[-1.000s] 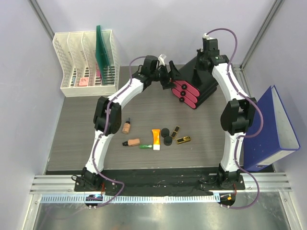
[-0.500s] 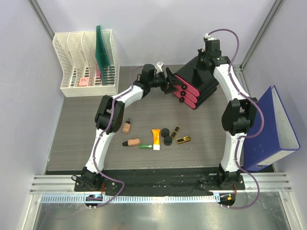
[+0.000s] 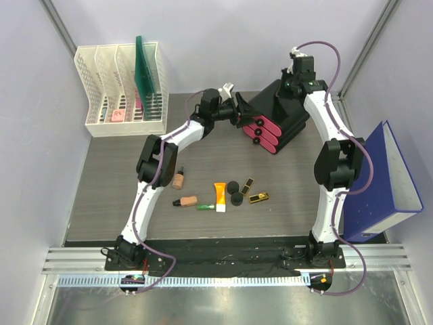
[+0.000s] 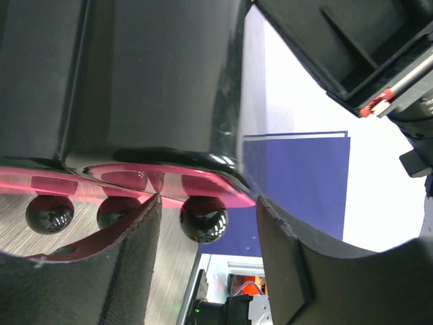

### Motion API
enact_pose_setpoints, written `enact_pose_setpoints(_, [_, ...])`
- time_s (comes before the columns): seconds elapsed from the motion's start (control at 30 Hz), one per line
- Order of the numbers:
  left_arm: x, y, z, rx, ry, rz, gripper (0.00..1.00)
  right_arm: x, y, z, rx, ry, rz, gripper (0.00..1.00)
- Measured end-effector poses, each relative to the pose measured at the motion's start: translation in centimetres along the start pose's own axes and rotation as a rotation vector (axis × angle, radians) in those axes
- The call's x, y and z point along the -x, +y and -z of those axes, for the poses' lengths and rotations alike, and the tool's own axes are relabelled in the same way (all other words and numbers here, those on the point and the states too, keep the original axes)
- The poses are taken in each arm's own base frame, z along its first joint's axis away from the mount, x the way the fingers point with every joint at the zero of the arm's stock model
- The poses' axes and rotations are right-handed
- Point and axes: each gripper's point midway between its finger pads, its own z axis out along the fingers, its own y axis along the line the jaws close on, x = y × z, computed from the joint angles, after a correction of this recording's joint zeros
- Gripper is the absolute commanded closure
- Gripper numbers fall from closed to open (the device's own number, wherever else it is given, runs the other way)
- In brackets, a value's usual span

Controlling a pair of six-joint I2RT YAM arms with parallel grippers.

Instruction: Organize the makeup

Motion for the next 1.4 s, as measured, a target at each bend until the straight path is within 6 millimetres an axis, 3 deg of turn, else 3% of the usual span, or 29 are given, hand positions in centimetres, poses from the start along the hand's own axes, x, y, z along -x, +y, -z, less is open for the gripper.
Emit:
enact_pose_setpoints(0.23, [-1.0,0.5,-0.6,-0.013,0.021,0.023,0.46,0.2,-0.6,0.0,0.021,0.004,-0.031,0.99])
enact_pose_setpoints(0.43, [-2.0,0.1,-1.1,-0.040,0.038,0.029,0.62,0.2,-0.7,0.0,0.033,0.007,-0.042,0.99])
enact_pose_setpoints(0.5, [-2.2,0.4,-1.3,-0.040,0.044,0.039,0.74,0.1,-0.7,0.0,0.035,0.008,-0.043,0.99])
enact_pose_setpoints(0.57, [-2.3,0.3,-1.5,-0.054,0.055,0.043,0.92,0.1,-0.7,0.0,0.036,0.007,-0.043,0.99])
enact_pose_setpoints(0.63, [-2.4,0.1,-1.6,-0.061,0.060,0.046,1.00,0.1,-0.7,-0.1,0.039,0.005,-0.046,0.99])
enact_pose_setpoints(0.93, [-2.6,0.3,-1.2,-0.063,0.038,0.047,1.00,0.2,-0.7,-0.3,0.052,-0.005,-0.059,0.99])
enact_pose_setpoints(1.4, [-6.4,0.5,3.9,0.041,0.052,-0.027,1.00,0.2,-0.6,-0.5,0.066,-0.012,-0.066,0.99])
